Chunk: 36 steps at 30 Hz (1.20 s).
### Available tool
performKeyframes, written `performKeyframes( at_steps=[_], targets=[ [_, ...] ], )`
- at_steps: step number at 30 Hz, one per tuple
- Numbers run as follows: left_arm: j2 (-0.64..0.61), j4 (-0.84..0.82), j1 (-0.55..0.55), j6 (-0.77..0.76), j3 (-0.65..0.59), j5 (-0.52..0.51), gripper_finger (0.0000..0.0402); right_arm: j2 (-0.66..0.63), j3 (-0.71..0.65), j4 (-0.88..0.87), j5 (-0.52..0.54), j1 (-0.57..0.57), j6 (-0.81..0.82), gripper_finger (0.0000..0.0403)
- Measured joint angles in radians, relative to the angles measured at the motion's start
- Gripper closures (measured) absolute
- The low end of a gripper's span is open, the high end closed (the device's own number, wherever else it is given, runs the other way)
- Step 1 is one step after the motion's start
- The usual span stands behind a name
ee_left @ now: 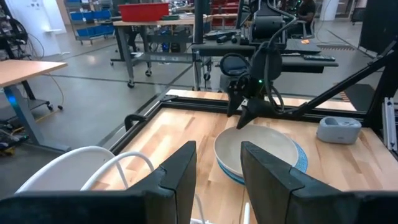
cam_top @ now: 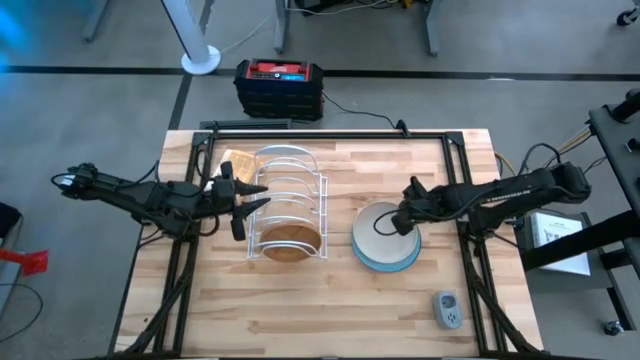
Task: Sort dishes
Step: Put the white plate into the dishwasher rack
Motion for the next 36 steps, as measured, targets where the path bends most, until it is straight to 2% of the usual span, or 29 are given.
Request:
performKeyframes(
  at_steps=[10,25,30,36],
  targets=[
    [0.0,0.008,0.0,0.019,0.0,-0.001,0.0286,0.048,-0.003,0.066,-0.073,-0.056,-0.115,0.0146],
    [0.001,0.031,0.001,0.043,0.0,-0.001,0.0286,0.092,-0.048,0.127,-0.101,-0.062,-0.139,0.0196],
    [0.001,0.034,0.001,0.051,0.0,-0.002,0.0286,0.095,-0.048,0.131,-0.099,-0.062,-0.148,0.0231],
    [0.0,0.034,0.001,0.054,0.0,-0.002,0.0286,0.096,-0.049,0.136,-0.081,-0.062,-0.15,0.0291]
  ],
)
